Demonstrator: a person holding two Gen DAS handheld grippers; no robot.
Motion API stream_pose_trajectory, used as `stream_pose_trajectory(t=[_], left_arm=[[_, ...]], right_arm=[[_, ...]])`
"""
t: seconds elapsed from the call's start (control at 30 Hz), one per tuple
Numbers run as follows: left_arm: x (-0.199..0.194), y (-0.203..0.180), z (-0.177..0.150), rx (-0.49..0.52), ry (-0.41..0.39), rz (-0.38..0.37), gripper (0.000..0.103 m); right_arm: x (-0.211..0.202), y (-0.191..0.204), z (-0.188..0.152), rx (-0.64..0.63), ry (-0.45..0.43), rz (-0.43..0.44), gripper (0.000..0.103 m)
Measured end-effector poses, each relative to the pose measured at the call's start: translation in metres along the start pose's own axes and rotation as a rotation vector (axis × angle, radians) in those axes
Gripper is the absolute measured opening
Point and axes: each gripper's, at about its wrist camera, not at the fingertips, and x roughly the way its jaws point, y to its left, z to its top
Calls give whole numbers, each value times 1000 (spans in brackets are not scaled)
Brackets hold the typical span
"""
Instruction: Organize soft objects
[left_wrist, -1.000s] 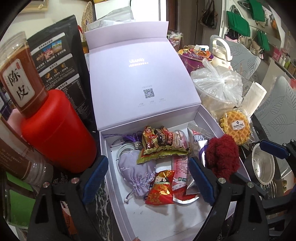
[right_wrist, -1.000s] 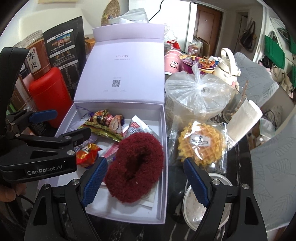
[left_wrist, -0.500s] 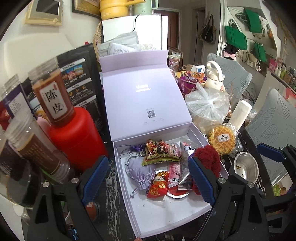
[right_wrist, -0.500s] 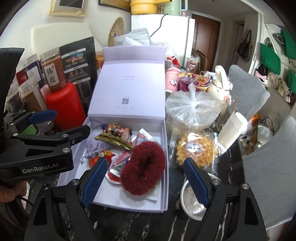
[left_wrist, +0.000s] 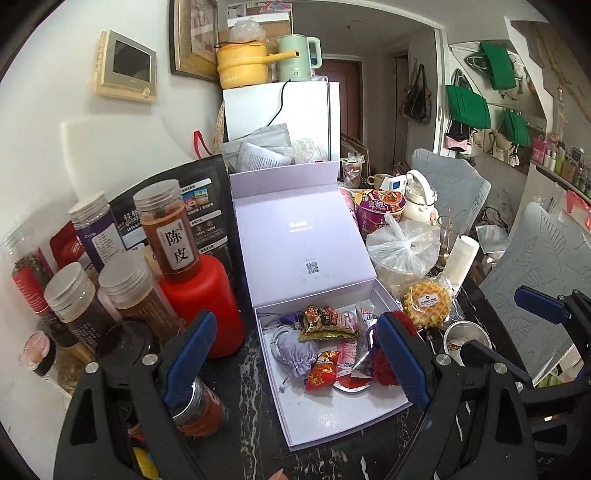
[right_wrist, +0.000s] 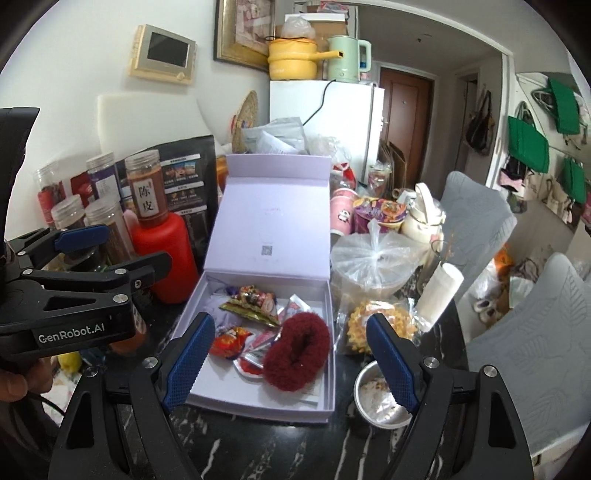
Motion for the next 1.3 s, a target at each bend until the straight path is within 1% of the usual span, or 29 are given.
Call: stream_pose_trajectory(t=[0.2,0.3,0.43,0.63,0.87,1.1,1.3], left_arm=[[-30,1,-12,3,-39,-5,90],[-42,4,-20,-3,-44,-7,90],[-59,5,-34,0,-67,10,90],[-75,6,-59,1,-61,-10,90],[-79,6,-85,-3,-28,-27,90],[-80,7,-106,-14,-16,-15,90],[-77,5,-121,-20,3,-21,90]], right_arm=[[-33,4,-6,3,-58,-4,85],[-48,8,-12,3,-78,-1,85],[-64,15,-22,-5,-97,-3,86],[-82,26,-41,-3,-112,-6,86],[-94,33,-69,33,-105,-21,87],[-98,37,-92,71,-83,-17,87],[-96,38,-109,85,-60,-35,87]])
